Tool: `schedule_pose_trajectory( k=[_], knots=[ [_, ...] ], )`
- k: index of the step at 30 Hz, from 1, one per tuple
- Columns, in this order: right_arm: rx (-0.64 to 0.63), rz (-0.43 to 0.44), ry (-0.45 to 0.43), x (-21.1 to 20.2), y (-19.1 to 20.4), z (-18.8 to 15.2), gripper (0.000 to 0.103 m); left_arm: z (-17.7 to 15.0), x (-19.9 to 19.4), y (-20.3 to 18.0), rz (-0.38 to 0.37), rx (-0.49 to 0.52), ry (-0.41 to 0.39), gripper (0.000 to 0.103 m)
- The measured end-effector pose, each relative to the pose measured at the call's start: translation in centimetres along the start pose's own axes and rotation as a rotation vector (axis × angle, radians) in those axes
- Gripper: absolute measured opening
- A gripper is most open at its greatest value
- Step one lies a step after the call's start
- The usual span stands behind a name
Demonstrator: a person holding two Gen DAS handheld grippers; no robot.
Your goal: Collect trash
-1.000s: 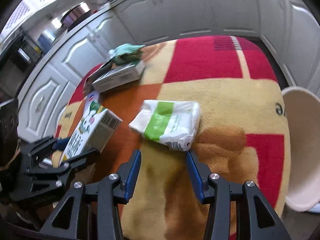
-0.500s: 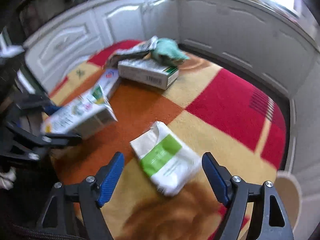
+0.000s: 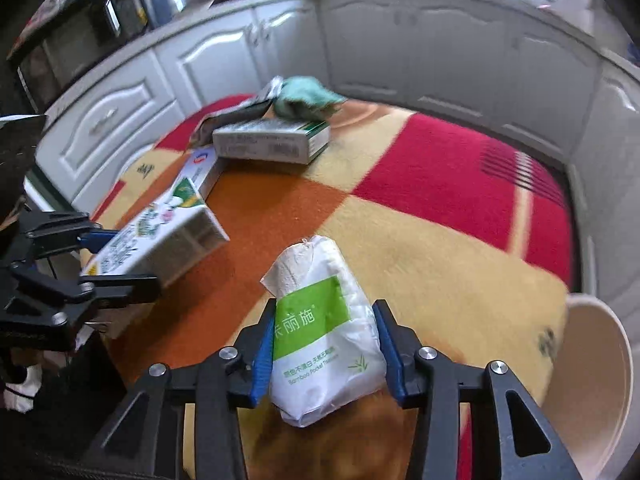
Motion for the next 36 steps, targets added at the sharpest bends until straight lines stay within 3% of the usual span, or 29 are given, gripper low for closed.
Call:
schedule_pose_trajectory(
  k=[10, 14, 24, 36],
  knots=[
    [0.312, -0.131, -0.125, -7.0, -5.3, -3.4, 0.044, 2.4, 0.9, -6.2, -0.072, 0.082, -0.027, 0.050],
    [0.381, -0.201, -0.148, -8.9, -8.4, -5.0, 0.044, 3.6, 1.7, -9.1, -0.093, 0.115, -0.037, 0.050],
    [0.505, -0.318, -0.155, -12.1, -15.1, -8.8, 0.044, 5.5, 4.0, -15.7, -0.156, 0.200, -0.028, 0.050],
    [0.608, -0.419, -0.112, -12.3, -20.5, -13.1, 0.045, 6.8, 7.9, -21.9, -0.243, 0.234, 0.006, 0.050]
  ],
)
Point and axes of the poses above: each gripper's, at about its wrist camera, not at the fingertips, and x roughly the way its jaws point, y to its left, z to its top, the point moved 9 cm from there along x, roughly the way its jaws point, and after that the axes turned 3 degrees about -y, right-handed, at the moved point
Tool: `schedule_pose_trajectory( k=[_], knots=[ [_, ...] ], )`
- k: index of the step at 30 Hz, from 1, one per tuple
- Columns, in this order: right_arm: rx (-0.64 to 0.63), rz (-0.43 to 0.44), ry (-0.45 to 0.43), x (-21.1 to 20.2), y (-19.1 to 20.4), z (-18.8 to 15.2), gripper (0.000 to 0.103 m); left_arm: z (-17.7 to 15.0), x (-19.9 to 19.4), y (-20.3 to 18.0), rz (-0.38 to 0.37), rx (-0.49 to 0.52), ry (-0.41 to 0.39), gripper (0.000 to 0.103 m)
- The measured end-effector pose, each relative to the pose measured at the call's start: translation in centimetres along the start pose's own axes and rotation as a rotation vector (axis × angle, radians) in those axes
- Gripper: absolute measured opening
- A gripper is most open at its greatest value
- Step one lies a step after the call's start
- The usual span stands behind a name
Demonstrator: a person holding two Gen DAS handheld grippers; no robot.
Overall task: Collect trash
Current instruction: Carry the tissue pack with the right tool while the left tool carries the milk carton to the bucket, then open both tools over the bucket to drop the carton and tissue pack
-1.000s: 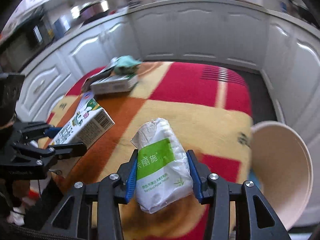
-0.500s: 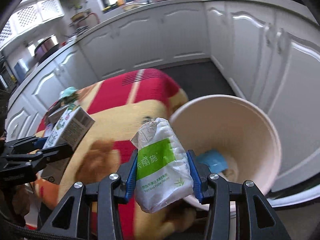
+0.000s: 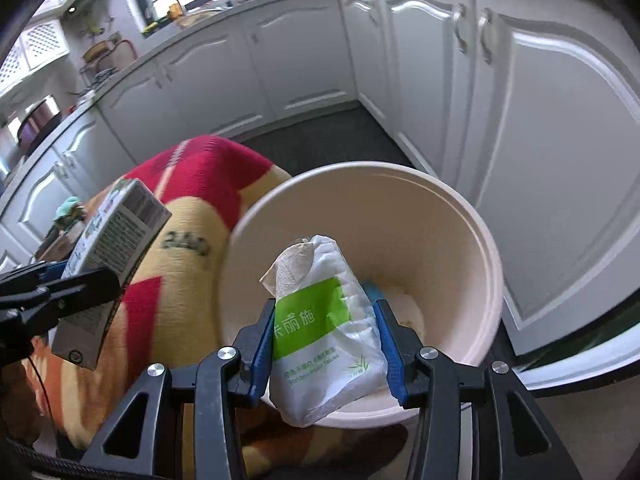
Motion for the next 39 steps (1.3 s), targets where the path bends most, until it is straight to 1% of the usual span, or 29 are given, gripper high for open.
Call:
schedule_pose_trajectory(
  k=[5, 9, 10, 12, 14, 15, 17, 18, 20, 24, 29, 32, 35, 39],
  knots=[
    [0.042, -0.030, 0.036, 1.4, -1.8, -0.7, 0.047, 0.9, 2.2, -1.5, -0.044, -0.005, 0.005, 0.050],
    [0.073, -0.052, 0.055, 2.2, -3.1, -1.3, 0.049, 1.3, 3.7, -2.1, -0.064, -0.018, 0.008, 0.050],
    [0.080, -0.060, 0.059, 2.3, -3.5, -1.4, 0.050, 1.4, 3.9, -2.3, -0.072, -0.025, 0.013, 0.051],
    [0.091, -0.080, 0.056, 2.4, -4.0, -1.4, 0.056, 1.3, 4.4, -2.3, -0.096, -0.048, 0.029, 0.051],
    [0.101, -0.095, 0.058, 2.4, -4.6, -1.4, 0.059, 1.2, 4.7, -2.2, -0.107, -0.067, 0.036, 0.052],
    [0.107, -0.099, 0.058, 2.3, -4.9, -1.4, 0.059, 1.1, 4.8, -2.1, -0.115, -0.071, 0.040, 0.053],
    [0.125, -0.105, 0.057, 2.0, -5.2, -1.6, 0.059, 1.0, 4.6, -2.0, -0.130, -0.078, 0.040, 0.061],
    [0.137, -0.102, 0.054, 1.8, -5.4, -1.6, 0.060, 0.9, 4.4, -1.9, -0.143, -0.085, 0.036, 0.063],
    [0.147, -0.093, 0.047, 1.6, -5.5, -1.5, 0.062, 0.9, 4.0, -1.6, -0.146, -0.096, 0.028, 0.065],
    [0.151, -0.083, 0.042, 1.6, -5.3, -1.4, 0.063, 0.7, 3.7, -1.0, -0.132, -0.108, 0.030, 0.065],
    [0.145, -0.075, 0.045, 1.4, -4.8, -1.6, 0.063, 0.8, 2.5, 0.2, -0.051, -0.096, -0.008, 0.065],
    [0.130, -0.073, 0.040, 1.1, -4.2, -1.7, 0.066, 0.5, 1.5, 1.1, 0.007, -0.079, -0.035, 0.065],
    [0.113, -0.072, 0.029, 0.8, -3.3, -1.7, 0.067, 0.2, 0.8, 2.0, 0.045, -0.073, -0.052, 0.065],
    [0.094, -0.072, 0.028, 0.7, -2.2, -1.6, 0.067, -0.2, -0.1, 3.0, 0.067, -0.081, -0.063, 0.065]
  ],
)
Point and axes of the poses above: each gripper's, at about its wrist camera, not at the fingertips, and x roughly the way its jaws point, y to its left, z to its top, the point moved 9 cm from there along x, roughly the way its jaws point, and after that the axes turned 3 degrees about -y, right-handed, at the moved point
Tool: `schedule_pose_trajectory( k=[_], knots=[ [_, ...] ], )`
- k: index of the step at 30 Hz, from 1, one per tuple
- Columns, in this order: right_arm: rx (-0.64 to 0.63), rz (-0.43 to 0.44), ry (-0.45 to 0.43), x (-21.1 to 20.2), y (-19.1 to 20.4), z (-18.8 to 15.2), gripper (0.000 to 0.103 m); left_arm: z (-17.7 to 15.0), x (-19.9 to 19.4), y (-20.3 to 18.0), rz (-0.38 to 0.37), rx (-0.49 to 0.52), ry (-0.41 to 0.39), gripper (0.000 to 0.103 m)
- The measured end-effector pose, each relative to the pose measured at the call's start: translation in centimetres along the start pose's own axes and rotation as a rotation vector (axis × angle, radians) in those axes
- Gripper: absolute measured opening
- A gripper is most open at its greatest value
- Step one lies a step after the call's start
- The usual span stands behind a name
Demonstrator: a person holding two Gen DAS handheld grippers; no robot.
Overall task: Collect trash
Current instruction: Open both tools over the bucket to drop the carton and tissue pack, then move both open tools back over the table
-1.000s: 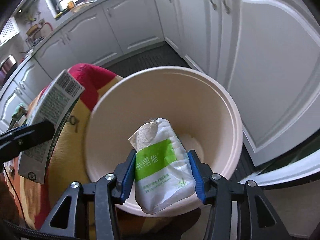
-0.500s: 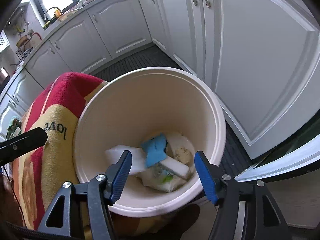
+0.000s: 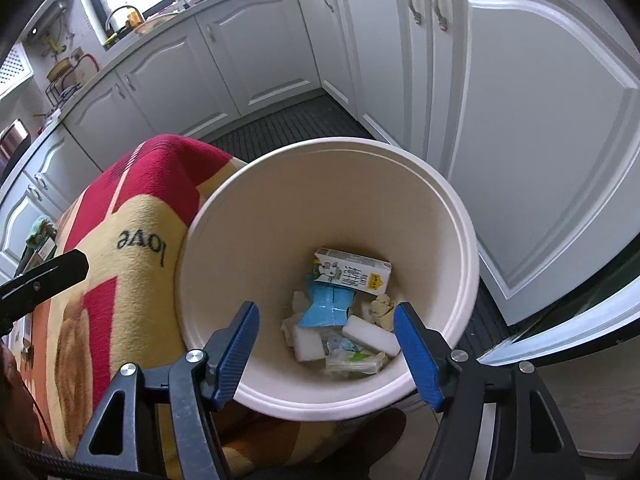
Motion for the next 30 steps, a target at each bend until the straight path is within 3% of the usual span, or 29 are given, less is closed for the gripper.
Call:
schedule_pose_trajectory(
  k=[10, 18, 30],
  knots=[
    [-0.057, 0.028, -0.029, -2.0, 4.1, 0.5, 0.068, -0.9, -3.9, 4.5, 0.116, -0.025, -0.065, 0.065],
    [-0.110, 0.075, -0.067, -3.6, 8.8, 1.0, 0.071, -2.4, -8.1, 9.4, 0.258, -0.041, -0.129, 0.065],
    [-0.239, 0.179, -0.054, -3.7, 18.2, -0.4, 0.073, -5.9, -11.9, 17.1, 0.369, -0.140, -0.116, 0.065]
  ],
)
Point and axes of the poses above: each gripper's, at about its wrist camera, not at the fingertips, and x roughly the way its jaws point, y to its left, z to its top, the point moved 9 cm from there along x, roughly the way its jaws point, and after that the axes turned 3 degrees about -y, right-handed, at the moved point
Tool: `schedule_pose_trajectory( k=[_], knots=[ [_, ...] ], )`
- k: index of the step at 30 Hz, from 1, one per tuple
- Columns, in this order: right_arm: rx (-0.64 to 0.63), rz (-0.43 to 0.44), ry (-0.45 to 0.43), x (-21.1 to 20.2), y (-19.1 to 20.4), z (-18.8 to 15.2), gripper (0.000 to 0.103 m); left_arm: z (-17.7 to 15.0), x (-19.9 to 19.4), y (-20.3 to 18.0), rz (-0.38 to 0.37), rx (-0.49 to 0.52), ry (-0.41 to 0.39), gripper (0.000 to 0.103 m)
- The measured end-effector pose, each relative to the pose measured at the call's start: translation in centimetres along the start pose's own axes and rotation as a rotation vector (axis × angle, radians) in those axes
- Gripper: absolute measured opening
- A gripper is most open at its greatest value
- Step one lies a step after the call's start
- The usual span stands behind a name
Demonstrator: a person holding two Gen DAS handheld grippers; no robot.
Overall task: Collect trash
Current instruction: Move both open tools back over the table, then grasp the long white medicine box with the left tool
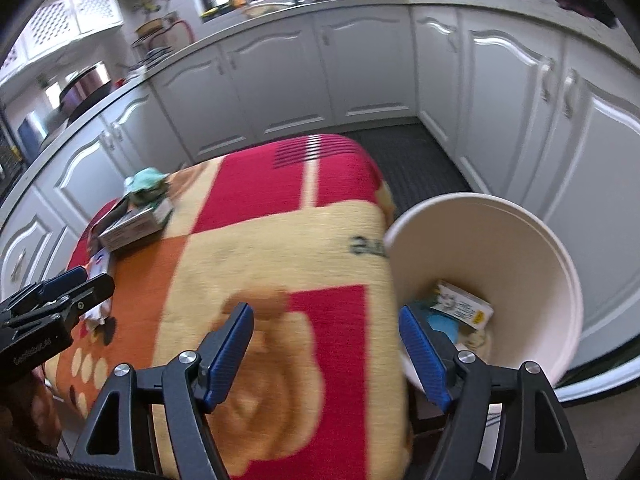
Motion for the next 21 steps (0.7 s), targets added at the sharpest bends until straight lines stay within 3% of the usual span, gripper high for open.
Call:
schedule_pose_trajectory(
  k=[9, 21],
  knots=[
    [-0.052, 0.066, 0.027, 1.7, 4.5, -0.2, 0.073, -1.0, 3.2, 8.6, 0.112, -0.189, 0.076, 0.065],
    [-0.121, 0.112, 0.055, 3.5, 8.8, 0.6, 0.073, -0.3, 5.9, 9.9, 0.099, -0.226, 0.087, 0.066]
  ],
)
Point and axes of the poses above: each gripper's, at about its wrist camera, not at the fingertips, and x roughly the way its jaws point, y to its left, z to its top, the point moved 9 cm from there along x, roughly the way its jaws point, and after that the axes turned 3 degrees about -y, right-handed, at the moved point
